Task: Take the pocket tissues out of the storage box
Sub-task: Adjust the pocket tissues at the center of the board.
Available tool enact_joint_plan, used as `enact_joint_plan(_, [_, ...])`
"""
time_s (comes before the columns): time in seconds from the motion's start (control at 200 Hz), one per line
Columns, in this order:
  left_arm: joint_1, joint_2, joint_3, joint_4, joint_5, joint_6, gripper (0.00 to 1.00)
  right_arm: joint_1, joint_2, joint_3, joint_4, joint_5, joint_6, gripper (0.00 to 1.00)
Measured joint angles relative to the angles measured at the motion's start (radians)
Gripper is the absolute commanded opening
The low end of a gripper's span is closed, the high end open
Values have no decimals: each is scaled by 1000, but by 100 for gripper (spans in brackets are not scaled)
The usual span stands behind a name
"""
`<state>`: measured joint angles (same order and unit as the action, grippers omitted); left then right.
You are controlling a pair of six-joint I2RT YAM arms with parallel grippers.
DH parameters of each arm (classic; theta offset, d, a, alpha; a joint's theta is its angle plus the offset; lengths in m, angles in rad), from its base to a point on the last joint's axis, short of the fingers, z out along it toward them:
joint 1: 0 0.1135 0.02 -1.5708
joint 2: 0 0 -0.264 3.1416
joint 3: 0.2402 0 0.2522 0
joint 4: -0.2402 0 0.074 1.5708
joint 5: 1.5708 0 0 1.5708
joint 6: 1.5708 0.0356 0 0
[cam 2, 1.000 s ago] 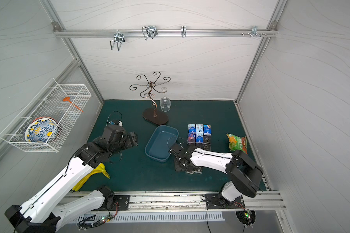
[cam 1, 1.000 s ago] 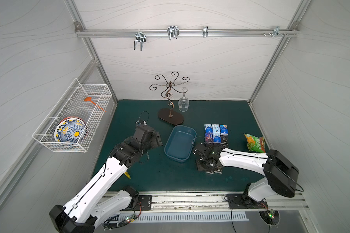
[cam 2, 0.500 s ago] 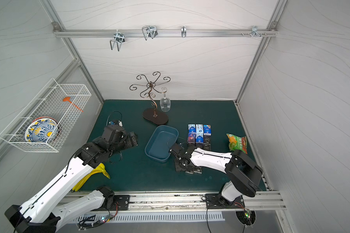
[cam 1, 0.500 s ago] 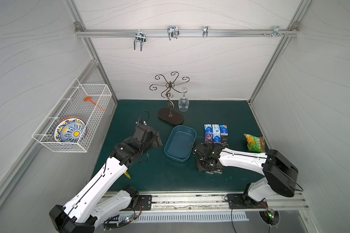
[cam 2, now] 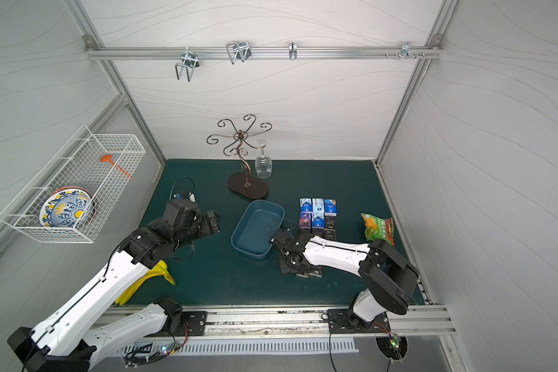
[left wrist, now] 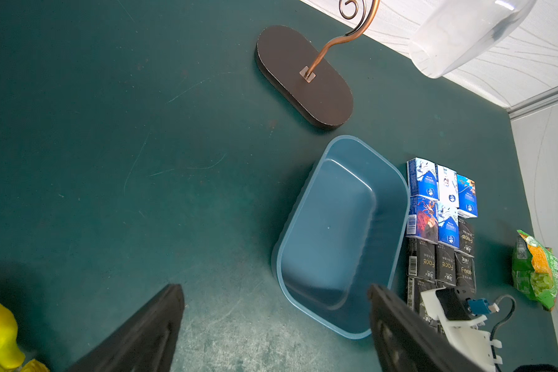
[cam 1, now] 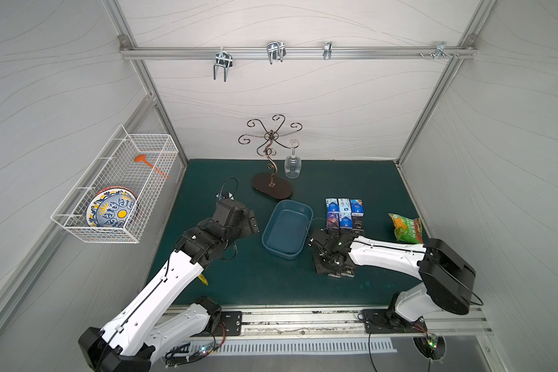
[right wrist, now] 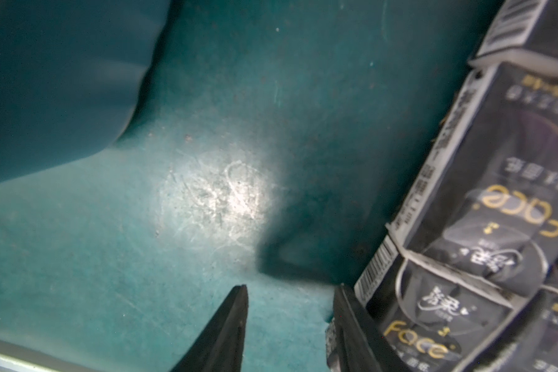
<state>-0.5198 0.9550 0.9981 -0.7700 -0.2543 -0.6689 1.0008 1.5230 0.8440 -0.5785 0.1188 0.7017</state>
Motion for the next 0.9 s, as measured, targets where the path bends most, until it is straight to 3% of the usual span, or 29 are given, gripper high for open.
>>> enact_joint_plan(0.901, [0, -1, 0, 0, 0, 0, 93, 3, 0, 13, -39, 2, -41, 52])
